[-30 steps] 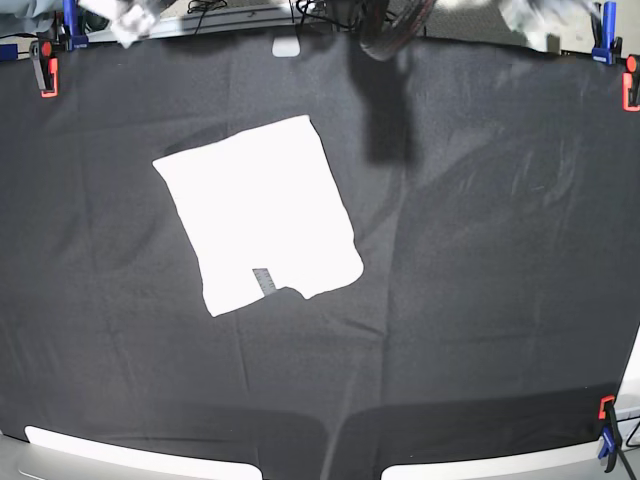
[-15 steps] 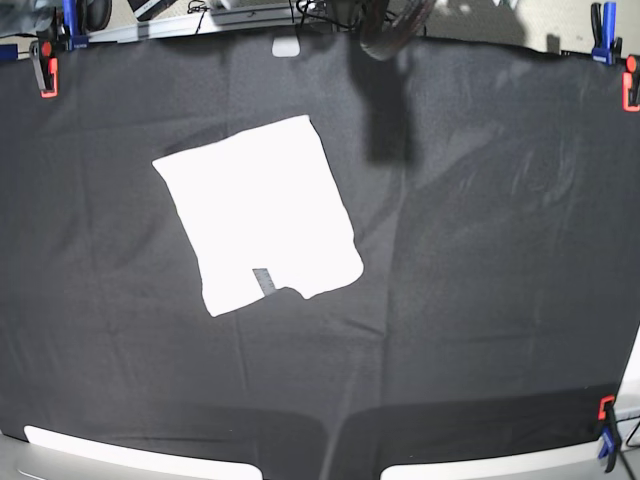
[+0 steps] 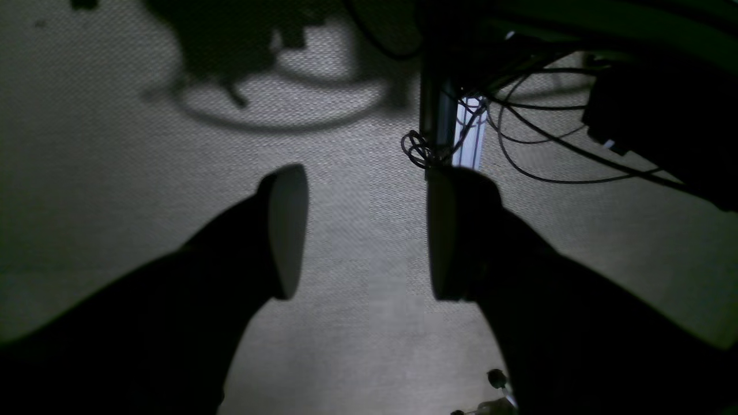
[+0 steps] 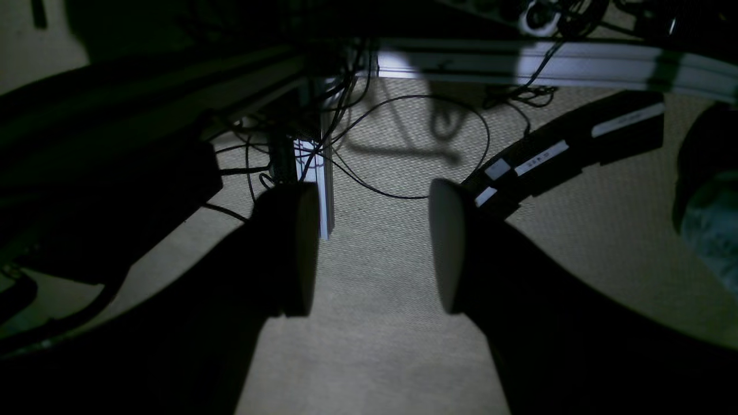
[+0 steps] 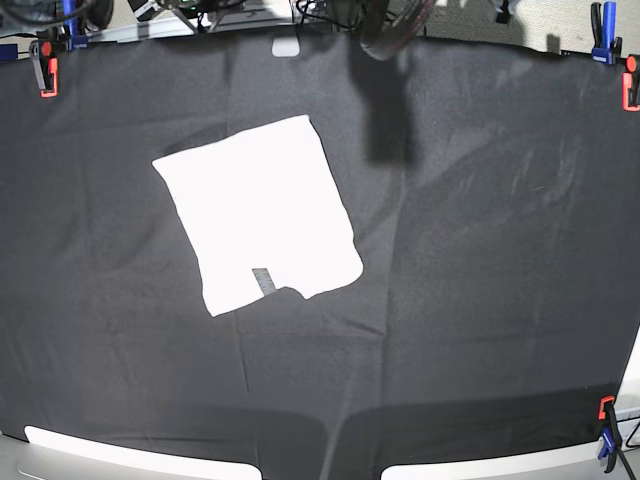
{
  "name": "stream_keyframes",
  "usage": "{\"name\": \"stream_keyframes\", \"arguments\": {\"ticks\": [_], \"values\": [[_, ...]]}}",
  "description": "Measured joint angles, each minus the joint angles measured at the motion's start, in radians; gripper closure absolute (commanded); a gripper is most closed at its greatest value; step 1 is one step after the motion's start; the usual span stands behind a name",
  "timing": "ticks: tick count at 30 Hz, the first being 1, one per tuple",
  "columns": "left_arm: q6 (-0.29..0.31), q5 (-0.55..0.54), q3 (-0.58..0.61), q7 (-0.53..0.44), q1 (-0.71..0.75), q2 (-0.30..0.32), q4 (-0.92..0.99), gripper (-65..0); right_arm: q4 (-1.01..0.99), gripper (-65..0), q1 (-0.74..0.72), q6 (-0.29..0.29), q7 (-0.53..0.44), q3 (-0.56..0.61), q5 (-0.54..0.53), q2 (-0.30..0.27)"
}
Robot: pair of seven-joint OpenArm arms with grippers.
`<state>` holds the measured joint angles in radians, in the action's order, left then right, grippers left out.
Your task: Layout the t-shirt on the table in an organized manner, then fold the t-shirt properly
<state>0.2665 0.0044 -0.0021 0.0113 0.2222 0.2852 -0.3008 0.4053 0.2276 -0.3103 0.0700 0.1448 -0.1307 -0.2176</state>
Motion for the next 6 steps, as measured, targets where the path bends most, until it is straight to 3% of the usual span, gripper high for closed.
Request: {"name": "stream_keyframes", "arguments": {"ticks": [6], "values": [[0.000, -0.001, 0.000, 0.000, 0.000, 0.000, 0.000, -30.7, 0.000, -29.9, 0.000, 0.000, 0.000, 0.000, 0.000, -0.010]]}}
